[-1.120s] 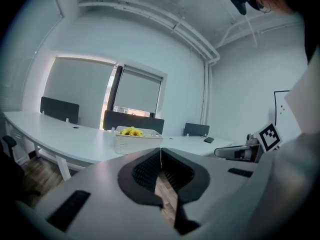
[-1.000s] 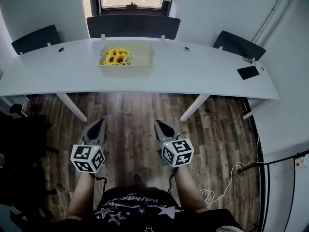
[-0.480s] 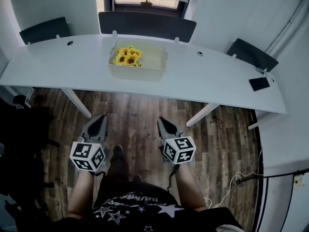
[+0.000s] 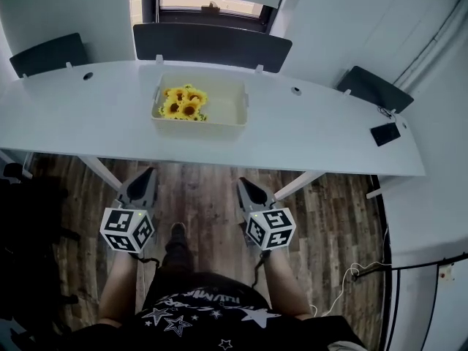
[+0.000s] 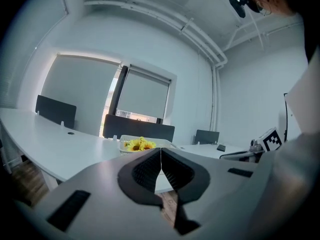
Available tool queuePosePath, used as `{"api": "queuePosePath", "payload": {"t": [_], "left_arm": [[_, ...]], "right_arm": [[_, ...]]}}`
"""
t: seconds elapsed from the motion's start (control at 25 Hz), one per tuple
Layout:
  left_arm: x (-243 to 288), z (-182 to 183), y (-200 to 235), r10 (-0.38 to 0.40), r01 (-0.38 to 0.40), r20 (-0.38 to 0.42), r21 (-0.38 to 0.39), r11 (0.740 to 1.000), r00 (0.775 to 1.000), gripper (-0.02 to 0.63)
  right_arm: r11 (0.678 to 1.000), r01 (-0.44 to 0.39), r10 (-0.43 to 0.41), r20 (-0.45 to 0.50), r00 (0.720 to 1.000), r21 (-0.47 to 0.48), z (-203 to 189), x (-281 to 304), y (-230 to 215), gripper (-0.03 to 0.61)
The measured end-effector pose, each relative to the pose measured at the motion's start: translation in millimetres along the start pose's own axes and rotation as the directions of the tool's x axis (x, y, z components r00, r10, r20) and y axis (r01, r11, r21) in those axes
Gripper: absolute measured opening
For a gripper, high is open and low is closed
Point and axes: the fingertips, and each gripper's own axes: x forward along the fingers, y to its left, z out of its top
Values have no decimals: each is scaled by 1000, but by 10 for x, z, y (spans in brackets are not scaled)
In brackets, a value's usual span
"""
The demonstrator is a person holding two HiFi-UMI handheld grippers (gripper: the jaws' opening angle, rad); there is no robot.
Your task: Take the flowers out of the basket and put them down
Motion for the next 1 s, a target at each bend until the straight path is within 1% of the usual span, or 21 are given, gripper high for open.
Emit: {"api": "queuePosePath", "payload": {"t": [0.12, 0.28, 0.48, 0.64, 0.76, 0.92, 1.0], "left_arm": [[289, 42, 165, -14, 14, -10, -6, 1000, 1000, 11], [644, 128, 362, -35, 35, -31, -4, 999, 999, 11], [1036, 226, 675, -39, 39, -46, -9, 999, 998, 11], [1327, 248, 902, -48, 46, -84, -14, 999, 995, 11], [1518, 259, 1069, -50, 49, -105, -13, 999, 993, 11], [1745, 255, 1287, -46, 49, -135, 17, 999, 990, 11], [1855, 251, 1384, -49, 52, -143, 16, 999, 989, 11]], "right_arm": [[999, 33, -33, 9, 999, 16, 96, 235, -145, 3], [998, 56, -57, 7, 998, 24, 237, 530, -278, 3], [995, 96, -96, 0, 995, 33, 383, 907, -428, 3], [992, 119, -119, -8, 993, 36, 500, 1175, -500, 3], [990, 135, -135, -18, 991, 28, 574, 1354, -538, 3], [987, 160, -160, -29, 987, 5, 675, 1583, -601, 3], [985, 173, -173, -26, 985, -1, 737, 1705, -644, 3]]}}
